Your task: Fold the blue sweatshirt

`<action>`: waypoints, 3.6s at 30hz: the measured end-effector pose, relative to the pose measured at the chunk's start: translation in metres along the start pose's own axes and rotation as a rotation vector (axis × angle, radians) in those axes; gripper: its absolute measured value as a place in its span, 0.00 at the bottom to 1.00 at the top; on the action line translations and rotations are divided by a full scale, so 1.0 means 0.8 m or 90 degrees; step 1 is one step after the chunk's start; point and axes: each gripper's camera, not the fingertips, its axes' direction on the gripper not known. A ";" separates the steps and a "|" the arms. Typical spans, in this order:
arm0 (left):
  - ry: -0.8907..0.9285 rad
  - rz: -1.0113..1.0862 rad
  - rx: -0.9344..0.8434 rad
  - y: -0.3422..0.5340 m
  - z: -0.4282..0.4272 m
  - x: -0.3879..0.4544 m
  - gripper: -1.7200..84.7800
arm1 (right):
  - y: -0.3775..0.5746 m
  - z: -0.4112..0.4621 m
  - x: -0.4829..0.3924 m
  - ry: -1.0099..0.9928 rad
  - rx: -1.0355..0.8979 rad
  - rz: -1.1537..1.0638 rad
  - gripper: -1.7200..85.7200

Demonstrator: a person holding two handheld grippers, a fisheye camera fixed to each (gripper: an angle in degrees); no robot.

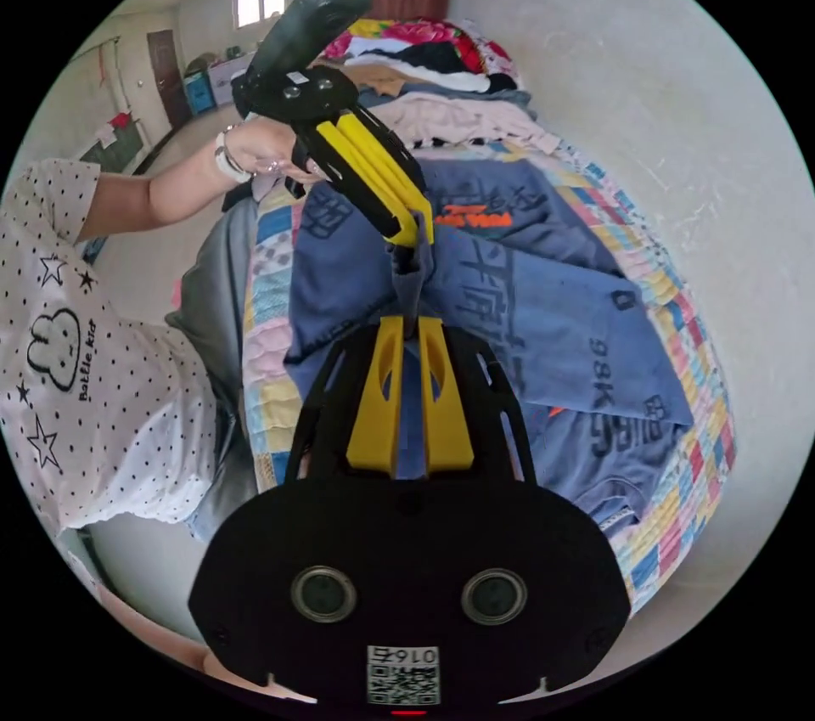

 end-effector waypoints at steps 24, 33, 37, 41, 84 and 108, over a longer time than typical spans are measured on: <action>-0.010 -0.152 -0.035 -0.268 0.227 -0.295 0.11 | 0.132 0.013 0.397 0.356 -0.007 0.266 0.14; 0.034 -0.142 -0.006 -0.281 0.262 -0.323 0.01 | 0.136 0.032 0.455 0.315 -0.023 0.214 0.09; 0.046 -0.167 0.011 -0.284 0.267 -0.341 0.01 | 0.146 0.022 0.471 0.310 0.031 0.228 0.06; 0.047 -0.183 0.052 -0.287 0.268 -0.350 0.01 | 0.150 0.013 0.492 0.337 0.079 0.267 0.05; -0.155 -0.172 0.017 -0.319 0.333 -0.295 0.11 | 0.063 0.073 0.529 -0.002 -0.114 0.036 0.02; -0.088 0.076 -0.013 -0.362 0.371 -0.353 0.10 | 0.205 0.003 0.596 0.232 0.063 0.322 0.14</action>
